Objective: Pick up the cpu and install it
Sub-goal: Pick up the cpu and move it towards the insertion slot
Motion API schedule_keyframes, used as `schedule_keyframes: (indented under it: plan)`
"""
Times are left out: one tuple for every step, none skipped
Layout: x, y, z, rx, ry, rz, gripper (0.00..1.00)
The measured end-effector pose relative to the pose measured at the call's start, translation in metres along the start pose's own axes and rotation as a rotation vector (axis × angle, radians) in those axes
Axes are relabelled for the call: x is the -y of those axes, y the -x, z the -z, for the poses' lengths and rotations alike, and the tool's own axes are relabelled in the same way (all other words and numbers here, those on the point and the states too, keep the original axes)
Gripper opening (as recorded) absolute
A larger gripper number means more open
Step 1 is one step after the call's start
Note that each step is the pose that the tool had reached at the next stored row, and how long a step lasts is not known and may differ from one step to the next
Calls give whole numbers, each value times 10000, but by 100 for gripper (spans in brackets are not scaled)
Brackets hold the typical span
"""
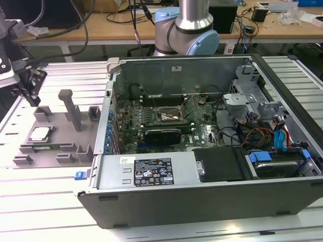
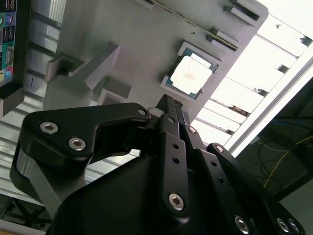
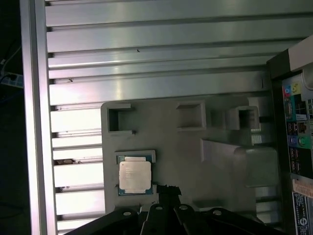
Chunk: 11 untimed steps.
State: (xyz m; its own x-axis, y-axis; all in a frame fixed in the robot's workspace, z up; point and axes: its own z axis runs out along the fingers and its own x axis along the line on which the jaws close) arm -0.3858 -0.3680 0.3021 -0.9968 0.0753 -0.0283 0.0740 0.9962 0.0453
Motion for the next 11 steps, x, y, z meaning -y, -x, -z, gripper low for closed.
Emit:
schedule_keyframes:
  plan:
    - [1, -8, -10, 3, 1, 1, 11]
    - [2, -17, -16, 3, 1, 1, 11]
    - [5, -41, -33, 10, 0, 1, 11]
    - [8, -69, -55, 25, 2, 1, 11]
    - [9, -82, -67, 31, 2, 1, 11]
    - [11, -101, -82, 40, 2, 2, 11]
    - [13, -119, -96, 46, 3, 2, 11]
    - [15, -138, -112, 52, 4, 2, 11]
    - [18, -161, -134, 56, 5, 2, 11]
    - [23, -199, -173, 58, 4, 3, 11]
    - [27, -236, -215, 60, 4, 3, 11]
